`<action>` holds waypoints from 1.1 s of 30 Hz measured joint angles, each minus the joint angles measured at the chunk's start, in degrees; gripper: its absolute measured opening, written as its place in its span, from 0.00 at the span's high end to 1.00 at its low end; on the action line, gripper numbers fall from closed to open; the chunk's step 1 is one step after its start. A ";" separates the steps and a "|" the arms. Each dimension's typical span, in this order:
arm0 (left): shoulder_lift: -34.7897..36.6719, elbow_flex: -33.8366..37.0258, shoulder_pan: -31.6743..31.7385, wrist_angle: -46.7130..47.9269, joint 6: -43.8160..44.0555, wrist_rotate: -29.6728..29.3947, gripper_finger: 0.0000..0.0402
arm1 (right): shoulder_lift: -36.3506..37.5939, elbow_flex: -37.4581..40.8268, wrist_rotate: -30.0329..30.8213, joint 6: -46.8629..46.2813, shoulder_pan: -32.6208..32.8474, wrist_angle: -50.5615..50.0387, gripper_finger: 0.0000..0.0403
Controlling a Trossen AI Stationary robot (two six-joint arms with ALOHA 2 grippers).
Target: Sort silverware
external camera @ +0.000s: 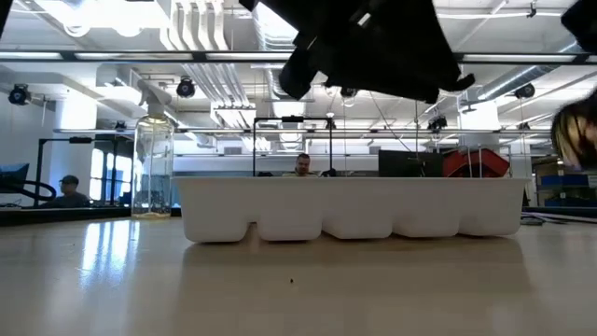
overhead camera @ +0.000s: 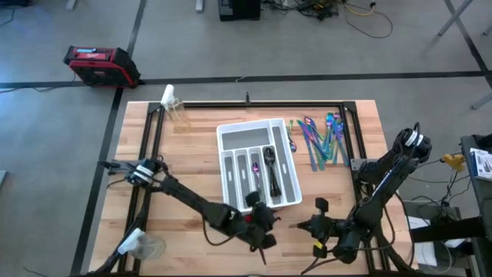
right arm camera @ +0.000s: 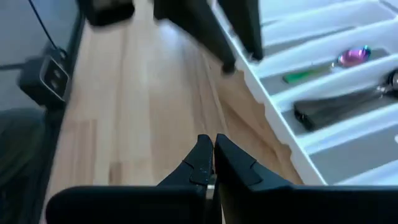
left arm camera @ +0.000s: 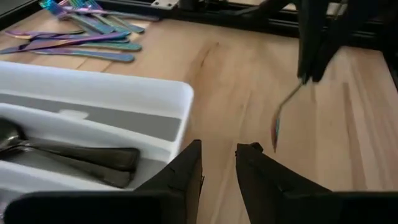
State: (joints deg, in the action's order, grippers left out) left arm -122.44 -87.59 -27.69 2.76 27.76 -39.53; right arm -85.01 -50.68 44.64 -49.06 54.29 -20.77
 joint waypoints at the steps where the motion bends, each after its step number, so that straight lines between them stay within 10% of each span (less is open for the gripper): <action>1: -0.29 0.00 -0.14 -0.02 -0.06 -0.02 0.77 | 0.39 -0.69 0.33 1.26 0.04 0.09 1.00; 17: -4.69 0.00 -0.24 -17.33 -13.54 9.00 0.37 | 1.64 -4.62 1.54 11.43 -1.09 0.01 1.00; 33: -5.45 0.00 0.58 -13.80 -12.04 8.87 0.33 | 0.68 -1.53 -10.96 15.67 -1.45 -10.22 1.00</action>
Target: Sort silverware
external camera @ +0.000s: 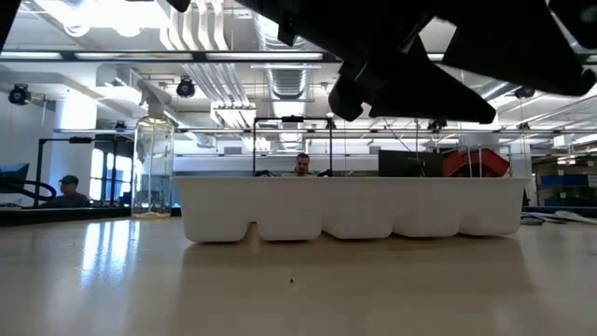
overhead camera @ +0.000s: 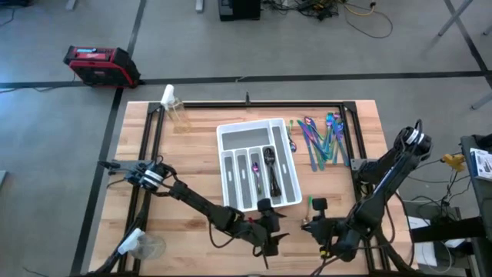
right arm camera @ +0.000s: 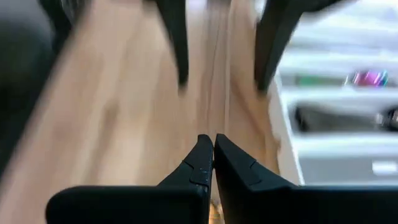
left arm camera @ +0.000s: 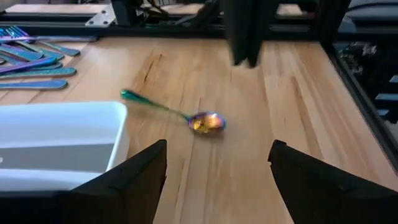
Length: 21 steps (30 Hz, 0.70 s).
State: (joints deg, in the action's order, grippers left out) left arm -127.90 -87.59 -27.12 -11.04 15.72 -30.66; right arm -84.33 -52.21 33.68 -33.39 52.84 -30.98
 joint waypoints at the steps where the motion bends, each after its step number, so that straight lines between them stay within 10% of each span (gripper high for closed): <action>1: 0.00 0.00 -0.09 0.34 0.00 -0.02 0.33 | -0.22 0.59 -0.91 0.00 0.00 -2.17 1.00; 21: 5.35 0.00 -3.44 19.37 7.57 -1.72 0.41 | -8.87 3.29 -23.18 47.05 -14.63 -10.04 0.68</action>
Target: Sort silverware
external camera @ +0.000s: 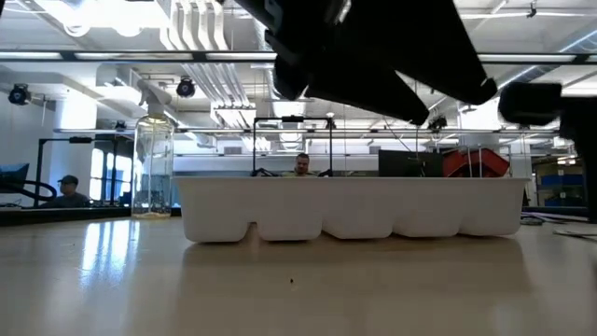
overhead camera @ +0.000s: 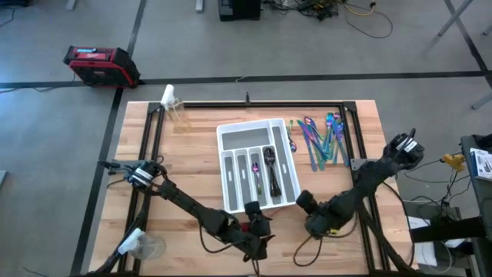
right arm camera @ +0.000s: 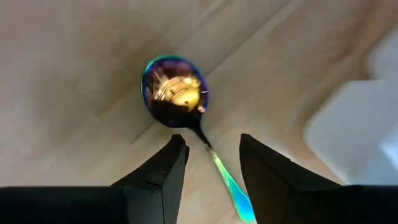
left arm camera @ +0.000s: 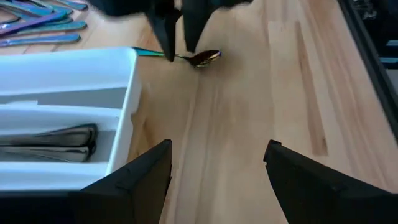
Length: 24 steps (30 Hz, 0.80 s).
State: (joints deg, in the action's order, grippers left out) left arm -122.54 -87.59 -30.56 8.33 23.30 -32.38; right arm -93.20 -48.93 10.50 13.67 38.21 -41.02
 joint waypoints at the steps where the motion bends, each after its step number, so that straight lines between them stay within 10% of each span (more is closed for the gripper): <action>1: 0.02 0.00 -0.12 0.48 0.24 -0.06 0.42 | -0.70 -0.22 -1.24 1.32 -1.19 0.02 0.69; 11: 1.84 0.00 -2.62 8.63 6.05 -5.45 0.50 | -3.62 -0.31 -15.35 1.91 -10.12 0.76 0.98; 24: 10.16 0.00 -6.61 31.50 22.31 -17.90 0.61 | 0.33 0.23 -12.02 -17.45 -6.08 4.70 1.00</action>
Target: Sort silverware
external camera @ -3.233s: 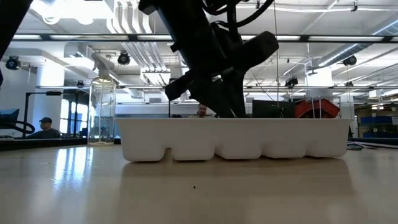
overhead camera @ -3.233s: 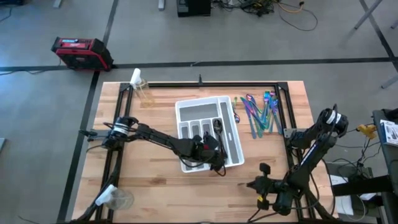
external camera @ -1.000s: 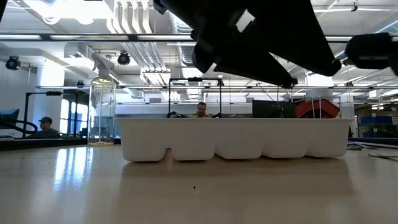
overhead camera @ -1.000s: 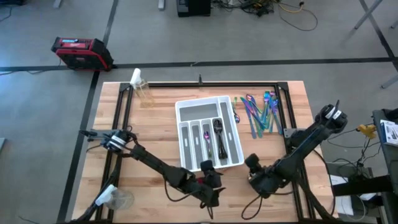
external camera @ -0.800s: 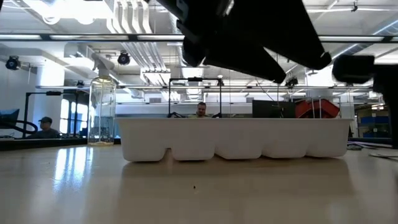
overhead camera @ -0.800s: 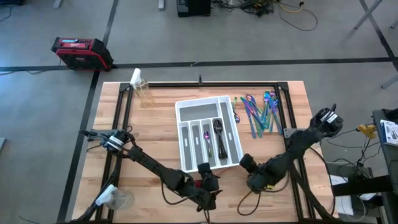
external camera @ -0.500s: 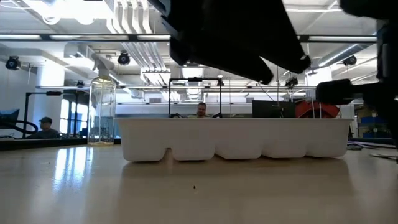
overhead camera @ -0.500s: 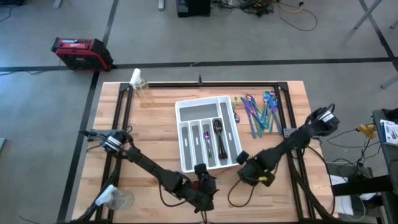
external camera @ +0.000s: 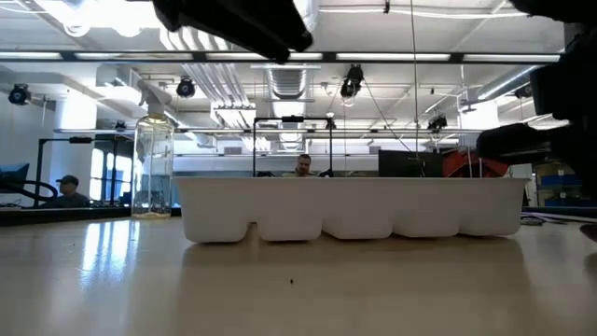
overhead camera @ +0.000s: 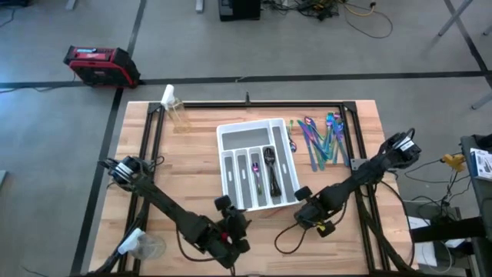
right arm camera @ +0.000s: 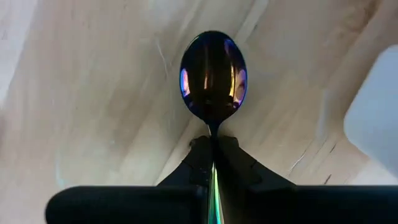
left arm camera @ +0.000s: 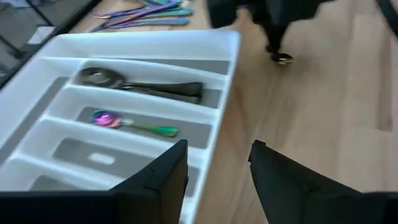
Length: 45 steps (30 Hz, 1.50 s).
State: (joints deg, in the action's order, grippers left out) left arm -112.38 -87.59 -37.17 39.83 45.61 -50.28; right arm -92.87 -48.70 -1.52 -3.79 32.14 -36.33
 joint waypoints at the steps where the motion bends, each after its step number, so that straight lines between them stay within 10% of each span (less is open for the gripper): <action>1: 0.37 -0.01 -0.02 1.54 0.95 -0.21 0.62 | 0.65 0.01 0.43 -1.40 0.51 0.07 1.00; 23: 0.79 2.45 0.79 44.97 39.80 18.25 0.71 | 6.43 -0.21 0.64 -29.86 3.71 8.32 1.00; 45: 0.68 22.43 5.18 -13.36 8.08 14.51 0.71 | 10.33 -0.26 3.66 -37.23 -22.41 22.57 1.00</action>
State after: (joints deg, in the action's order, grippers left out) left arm -111.70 -65.16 -31.99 26.48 53.69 -35.77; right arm -82.54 -48.96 2.14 -41.01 9.73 -13.76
